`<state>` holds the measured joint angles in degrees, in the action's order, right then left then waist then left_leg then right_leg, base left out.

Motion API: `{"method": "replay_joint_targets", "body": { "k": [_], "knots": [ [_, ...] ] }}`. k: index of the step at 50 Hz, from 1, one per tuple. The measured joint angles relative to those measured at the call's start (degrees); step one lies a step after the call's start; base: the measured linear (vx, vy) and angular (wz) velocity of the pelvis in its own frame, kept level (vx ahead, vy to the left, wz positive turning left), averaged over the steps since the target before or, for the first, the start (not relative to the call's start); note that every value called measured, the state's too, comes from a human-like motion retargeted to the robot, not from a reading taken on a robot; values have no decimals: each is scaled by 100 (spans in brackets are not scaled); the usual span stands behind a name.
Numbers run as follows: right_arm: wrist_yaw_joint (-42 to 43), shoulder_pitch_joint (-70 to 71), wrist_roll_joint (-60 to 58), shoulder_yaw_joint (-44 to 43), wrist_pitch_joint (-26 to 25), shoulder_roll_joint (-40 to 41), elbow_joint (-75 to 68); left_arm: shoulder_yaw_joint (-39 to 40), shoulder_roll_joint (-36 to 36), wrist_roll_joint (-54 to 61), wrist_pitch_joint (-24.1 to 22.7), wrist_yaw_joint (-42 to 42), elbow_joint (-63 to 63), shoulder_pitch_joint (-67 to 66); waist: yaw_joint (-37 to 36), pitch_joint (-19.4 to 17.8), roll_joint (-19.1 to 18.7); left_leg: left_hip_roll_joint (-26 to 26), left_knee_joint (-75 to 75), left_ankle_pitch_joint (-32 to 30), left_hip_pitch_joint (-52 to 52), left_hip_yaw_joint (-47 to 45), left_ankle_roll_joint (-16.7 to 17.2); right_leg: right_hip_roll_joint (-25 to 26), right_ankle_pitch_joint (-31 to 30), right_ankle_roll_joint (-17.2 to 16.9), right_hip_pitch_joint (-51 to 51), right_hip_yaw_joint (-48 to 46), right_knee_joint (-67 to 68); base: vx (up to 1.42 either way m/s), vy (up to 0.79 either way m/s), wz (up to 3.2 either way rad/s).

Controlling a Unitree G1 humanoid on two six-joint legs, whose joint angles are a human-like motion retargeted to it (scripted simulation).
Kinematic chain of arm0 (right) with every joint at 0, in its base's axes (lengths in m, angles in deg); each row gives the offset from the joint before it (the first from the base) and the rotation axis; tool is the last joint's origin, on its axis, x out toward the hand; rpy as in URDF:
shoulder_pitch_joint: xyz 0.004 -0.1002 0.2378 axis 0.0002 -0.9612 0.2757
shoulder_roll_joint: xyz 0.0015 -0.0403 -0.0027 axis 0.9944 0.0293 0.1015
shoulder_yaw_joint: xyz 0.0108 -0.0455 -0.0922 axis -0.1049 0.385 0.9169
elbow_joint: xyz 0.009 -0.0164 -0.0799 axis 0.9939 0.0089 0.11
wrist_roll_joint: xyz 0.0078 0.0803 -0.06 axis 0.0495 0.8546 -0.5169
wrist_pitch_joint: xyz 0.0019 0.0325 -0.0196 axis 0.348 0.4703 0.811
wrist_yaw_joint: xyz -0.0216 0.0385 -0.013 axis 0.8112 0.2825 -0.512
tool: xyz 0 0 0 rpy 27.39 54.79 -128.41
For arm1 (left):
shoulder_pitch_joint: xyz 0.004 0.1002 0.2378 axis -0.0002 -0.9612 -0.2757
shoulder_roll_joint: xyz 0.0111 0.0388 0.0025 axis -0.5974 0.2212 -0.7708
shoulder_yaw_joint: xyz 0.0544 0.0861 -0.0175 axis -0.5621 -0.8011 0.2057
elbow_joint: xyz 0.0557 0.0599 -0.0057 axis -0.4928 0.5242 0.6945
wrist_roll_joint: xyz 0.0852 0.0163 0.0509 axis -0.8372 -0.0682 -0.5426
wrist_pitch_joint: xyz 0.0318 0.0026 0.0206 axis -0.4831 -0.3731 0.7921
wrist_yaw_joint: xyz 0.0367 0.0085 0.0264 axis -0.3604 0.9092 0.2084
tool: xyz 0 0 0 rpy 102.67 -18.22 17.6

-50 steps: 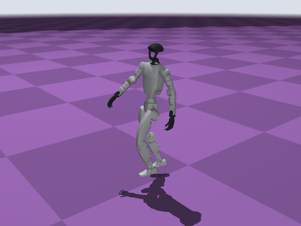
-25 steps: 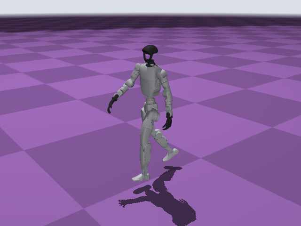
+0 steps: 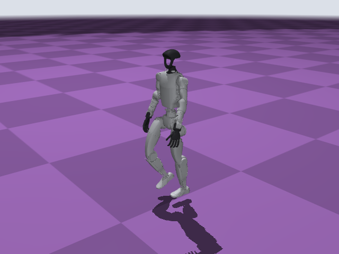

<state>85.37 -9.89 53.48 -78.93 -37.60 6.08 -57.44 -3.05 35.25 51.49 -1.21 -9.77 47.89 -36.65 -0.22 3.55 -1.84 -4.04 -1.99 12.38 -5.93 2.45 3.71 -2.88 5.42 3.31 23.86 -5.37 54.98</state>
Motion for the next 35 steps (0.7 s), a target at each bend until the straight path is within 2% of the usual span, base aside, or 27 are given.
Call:
{"method": "replay_joint_targets", "body": {
  "k": [4,8,10,13,16,21,22,28,32,35],
  "knots": [
    [-176,-319,59,-50,52,123,-558,20,170,-187,-116,3,-278,380,464,50,161,34,-75,178,-678,446,46,245,-62,-181,9,331,-731,48,-7,102],
    [-465,-566,1,-119,115,203,-883,53,380,-272,-277,196,-710,442,786,160,371,59,-227,406,-1253,785,35,233,-407,-283,-68,441,-1598,49,-11,68],
    [-615,-655,-35,-175,157,210,-943,69,491,-259,-375,348,-918,362,911,223,469,58,-314,515,-1494,918,30,162,-639,-332,-149,410,-2126,50,-13,51],
    [-797,-728,-57,-309,189,180,-928,66,642,-129,-502,607,-1172,124,1075,276,619,13,-437,642,-1795,1118,12,42,-1291,-485,-347,421,-3059,50,-14,48],
    [-850,-705,36,-450,168,131,-847,43,751,35,-529,810,-1343,-171,1187,209,739,-21,-527,733,-2041,1328,10,-90,-1577,-597,-513,427,-3830,49,-16,47],
    [-659,-584,283,-500,170,57,-638,-54,858,347,-505,871,-1417,-747,1200,-6,785,10,-583,821,-2174,1634,5,-304,-2134,-580,-494,199,-4409,48,-18,39],
    [-594,-543,335,-475,196,37,-590,-74,872,396,-505,841,-1394,-858,1179,-51,745,50,-583,832,-2148,1669,11,-294,-2115,-568,-440,173,-4393,46,-19,27],
    [-223,-233,463,-215,470,-171,-226,-128,991,465,-515,558,-906,-1435,1014,-244,236,417,-614,648,-1789,1811,134,-38,-980,-435,39,51,-3784,48,-20,16],
    [-59,-14,473,-143,560,-358,151,-145,1100,326,-487,588,-458,-1792,960,-276,-23,432,-939,45,-1489,1985,238,36,-596,-412,96,26,-3598,52,-22,5],
    [103,156,650,-151,553,-467,502,-199,1146,268,-447,700,-273,-2061,923,-287,-34,200,-1589,-449,-1173,1988,284,-18,-462,-389,-179,146,-3751,50,-22,-2]
  ]
}}
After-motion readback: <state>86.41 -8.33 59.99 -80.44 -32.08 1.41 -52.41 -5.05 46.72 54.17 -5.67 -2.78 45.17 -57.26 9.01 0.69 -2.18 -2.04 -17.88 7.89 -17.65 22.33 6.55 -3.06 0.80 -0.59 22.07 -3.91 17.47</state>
